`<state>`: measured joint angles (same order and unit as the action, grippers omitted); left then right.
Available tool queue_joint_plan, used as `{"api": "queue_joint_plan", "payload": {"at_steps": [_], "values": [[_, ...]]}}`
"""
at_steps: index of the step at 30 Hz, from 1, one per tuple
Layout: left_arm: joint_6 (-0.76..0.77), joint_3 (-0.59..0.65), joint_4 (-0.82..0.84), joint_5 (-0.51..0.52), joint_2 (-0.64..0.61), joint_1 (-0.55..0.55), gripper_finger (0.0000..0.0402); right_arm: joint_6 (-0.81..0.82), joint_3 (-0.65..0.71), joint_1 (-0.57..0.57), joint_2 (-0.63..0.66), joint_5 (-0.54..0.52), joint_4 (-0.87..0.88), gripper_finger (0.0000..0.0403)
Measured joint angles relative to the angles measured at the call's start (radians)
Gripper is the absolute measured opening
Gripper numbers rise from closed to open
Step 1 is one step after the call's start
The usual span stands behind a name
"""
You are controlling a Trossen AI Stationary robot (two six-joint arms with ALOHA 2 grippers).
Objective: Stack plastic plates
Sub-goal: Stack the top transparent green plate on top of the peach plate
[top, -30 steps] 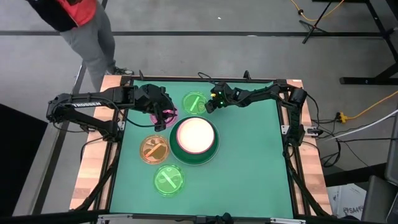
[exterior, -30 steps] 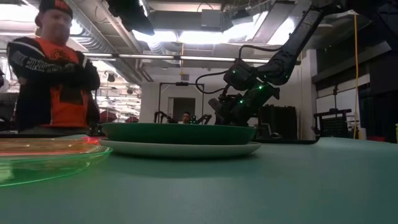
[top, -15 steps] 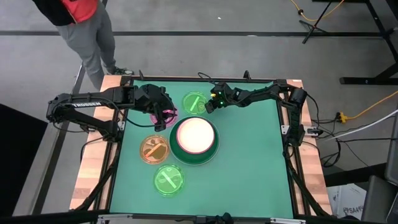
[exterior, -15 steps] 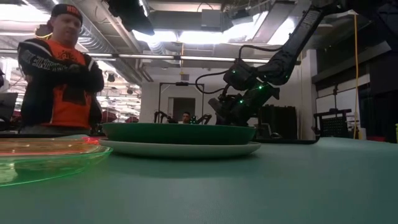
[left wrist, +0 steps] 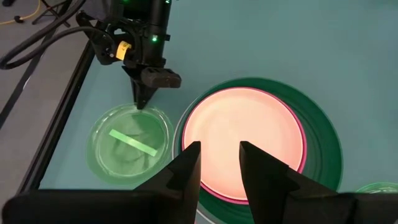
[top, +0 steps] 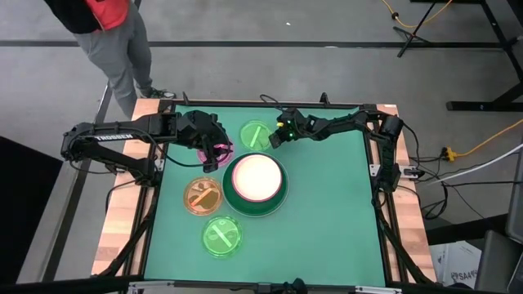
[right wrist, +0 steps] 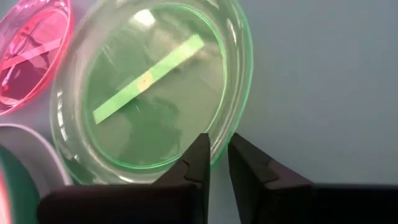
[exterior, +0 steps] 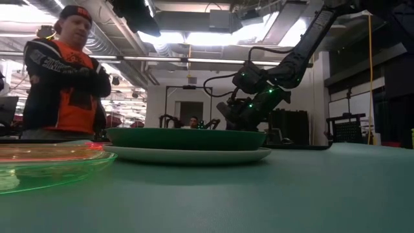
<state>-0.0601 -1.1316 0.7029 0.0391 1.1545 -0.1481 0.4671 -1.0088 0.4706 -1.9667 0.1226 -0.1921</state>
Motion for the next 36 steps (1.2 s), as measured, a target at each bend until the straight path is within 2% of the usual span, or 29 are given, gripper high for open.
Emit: {"api": "queue_joint_plan", "payload": {"at_steps": [8, 25, 36], "values": [[0.000, 0.000, 0.000, 0.000, 0.000, 0.000, 0.0104, 0.001, 0.000, 0.000, 0.000, -0.011, -0.003, 0.0003], [0.000, 0.000, 0.000, 0.000, 0.000, 0.000, 0.0104, 0.000, 0.000, 0.022, 0.000, 0.001, -0.055, 0.0001], [0.000, 0.000, 0.000, 0.000, 0.000, 0.000, 0.0104, 0.004, -0.009, 0.091, 0.032, 0.104, -0.100, 0.0000]]}}
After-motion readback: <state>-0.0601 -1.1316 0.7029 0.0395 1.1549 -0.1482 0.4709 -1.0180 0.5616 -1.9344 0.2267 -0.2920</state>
